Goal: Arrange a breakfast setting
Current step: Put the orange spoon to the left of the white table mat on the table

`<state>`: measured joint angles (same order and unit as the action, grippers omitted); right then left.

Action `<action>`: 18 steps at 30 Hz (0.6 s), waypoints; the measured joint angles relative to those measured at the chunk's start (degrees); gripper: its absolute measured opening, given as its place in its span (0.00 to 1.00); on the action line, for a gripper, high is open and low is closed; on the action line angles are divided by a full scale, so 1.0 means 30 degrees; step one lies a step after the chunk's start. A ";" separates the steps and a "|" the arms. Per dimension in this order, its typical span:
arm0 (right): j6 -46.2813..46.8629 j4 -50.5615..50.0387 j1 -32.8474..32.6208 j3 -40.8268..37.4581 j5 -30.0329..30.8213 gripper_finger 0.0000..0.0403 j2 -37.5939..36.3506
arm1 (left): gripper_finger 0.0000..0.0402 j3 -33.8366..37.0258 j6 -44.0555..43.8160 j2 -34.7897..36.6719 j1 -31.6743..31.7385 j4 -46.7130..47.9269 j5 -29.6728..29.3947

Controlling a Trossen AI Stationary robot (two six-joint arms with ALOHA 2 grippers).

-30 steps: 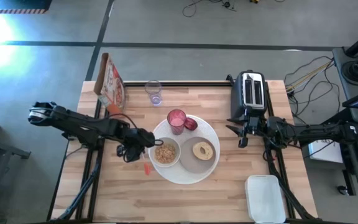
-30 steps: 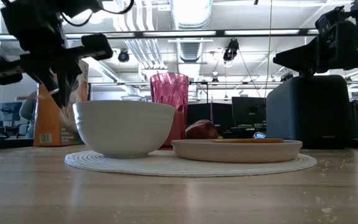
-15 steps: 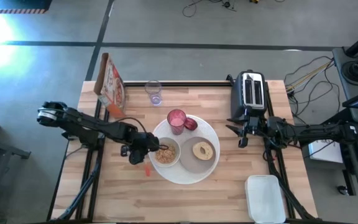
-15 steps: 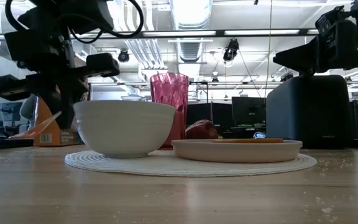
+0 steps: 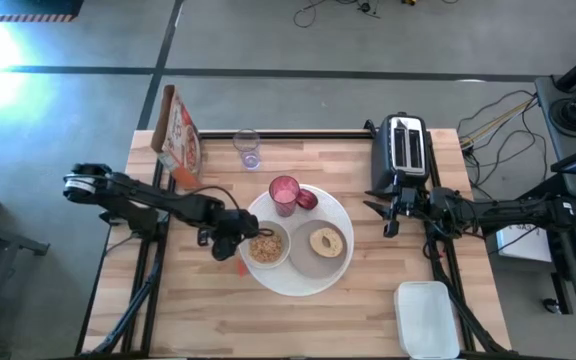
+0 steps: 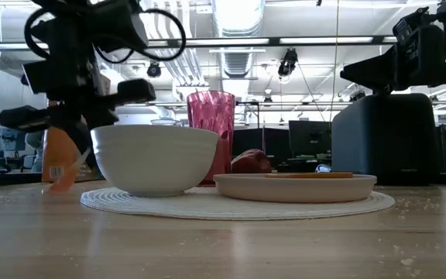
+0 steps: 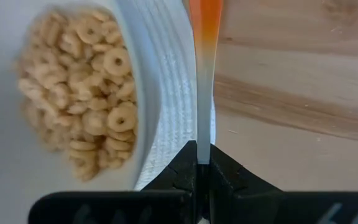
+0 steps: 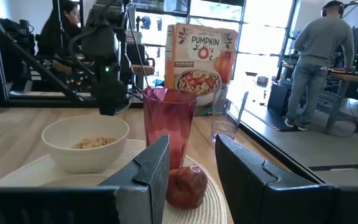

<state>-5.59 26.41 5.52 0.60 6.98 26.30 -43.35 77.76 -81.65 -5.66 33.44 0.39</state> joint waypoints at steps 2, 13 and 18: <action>0.0001 0.0000 0.0000 0.0000 0.0000 0.29 0.0000 | 0.00 0.0000 -0.0001 -0.0436 0.0143 0.0033 -0.0047; 0.0001 -0.0007 0.0000 0.0000 -0.0006 0.29 0.0000 | 0.02 0.0000 -0.0105 -0.0849 0.0537 -0.0522 -0.1492; 0.0001 0.0000 0.0000 0.0000 -0.0005 0.29 0.0000 | 0.10 0.0000 -0.0153 -0.0757 0.0820 -0.0537 -0.1444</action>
<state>-5.58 26.41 5.52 0.60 6.97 26.30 -43.35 77.30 -83.92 -3.20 31.83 -3.94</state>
